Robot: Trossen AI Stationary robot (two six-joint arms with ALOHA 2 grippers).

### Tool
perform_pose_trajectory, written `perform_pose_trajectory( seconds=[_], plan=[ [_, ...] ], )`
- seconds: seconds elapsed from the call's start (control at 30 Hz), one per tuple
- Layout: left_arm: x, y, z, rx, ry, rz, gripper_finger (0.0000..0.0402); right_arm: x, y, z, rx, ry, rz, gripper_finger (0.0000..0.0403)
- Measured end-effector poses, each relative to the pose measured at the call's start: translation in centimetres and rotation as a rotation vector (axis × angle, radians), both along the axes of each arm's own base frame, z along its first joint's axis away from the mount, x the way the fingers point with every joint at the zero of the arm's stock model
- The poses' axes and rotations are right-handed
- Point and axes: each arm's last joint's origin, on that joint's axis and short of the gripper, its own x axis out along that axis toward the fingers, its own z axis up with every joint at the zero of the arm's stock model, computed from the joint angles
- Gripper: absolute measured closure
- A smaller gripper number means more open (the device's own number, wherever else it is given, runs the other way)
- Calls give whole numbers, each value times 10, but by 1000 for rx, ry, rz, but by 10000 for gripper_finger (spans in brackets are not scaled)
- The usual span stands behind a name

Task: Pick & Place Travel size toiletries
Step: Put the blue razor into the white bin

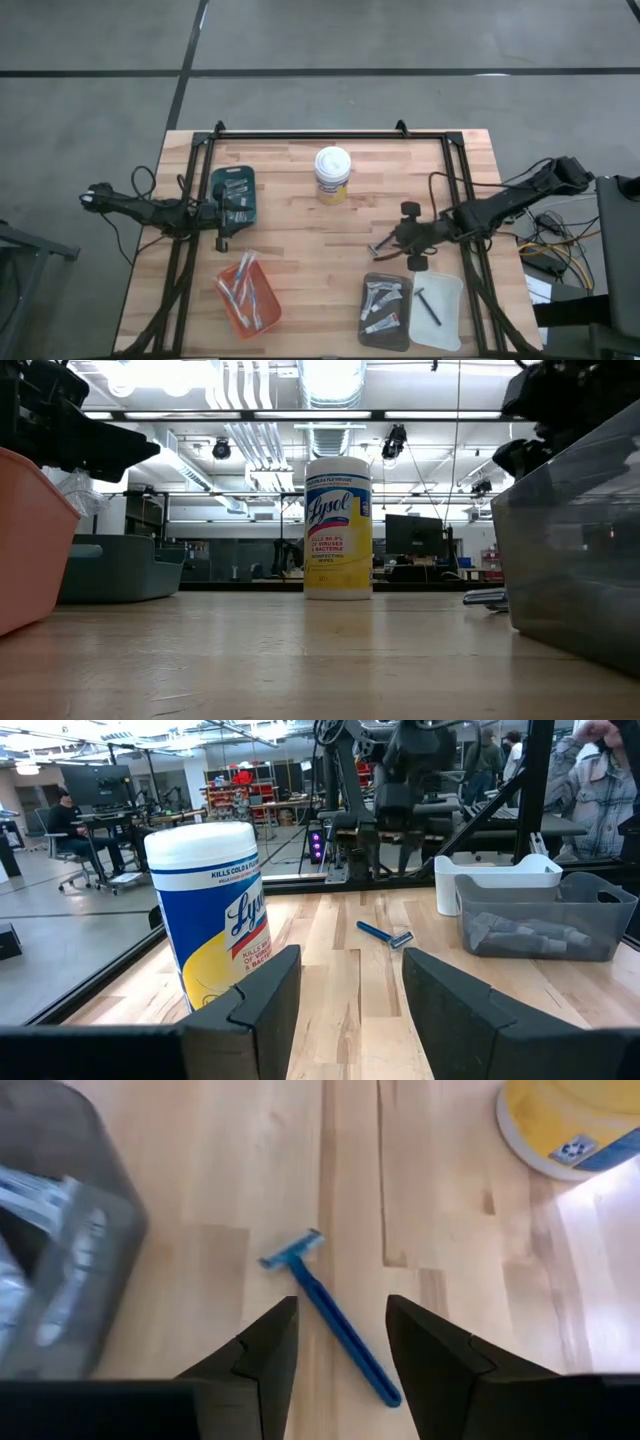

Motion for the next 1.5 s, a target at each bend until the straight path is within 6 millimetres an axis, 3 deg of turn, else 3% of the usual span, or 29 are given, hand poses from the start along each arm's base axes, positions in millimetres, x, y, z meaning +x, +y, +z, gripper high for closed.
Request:
perform_pose_trajectory(
  seconds=[0.2,0.4,0.5,0.6,0.8,0.9,1.3,1.5],
  plan=[
    [0,0,0,0,0,0,220,9,-15,-10,68,80,-34,263],
    [0,0,0,0,0,0,220,15,-46,-16,247,153,-129,269],
    [0,0,0,0,0,0,220,14,-59,-18,234,181,-84,268],
    [0,0,0,0,0,0,221,14,-67,-19,107,183,51,266],
    [0,0,0,0,0,1,219,14,-69,-19,-152,180,443,273],
    [0,0,0,0,0,1,220,16,-69,-19,-229,164,551,278],
    [0,0,0,0,0,1,220,37,-69,-52,-173,270,558,283],
    [0,0,0,0,0,0,220,48,-67,-54,-88,258,579,287]
  ],
)
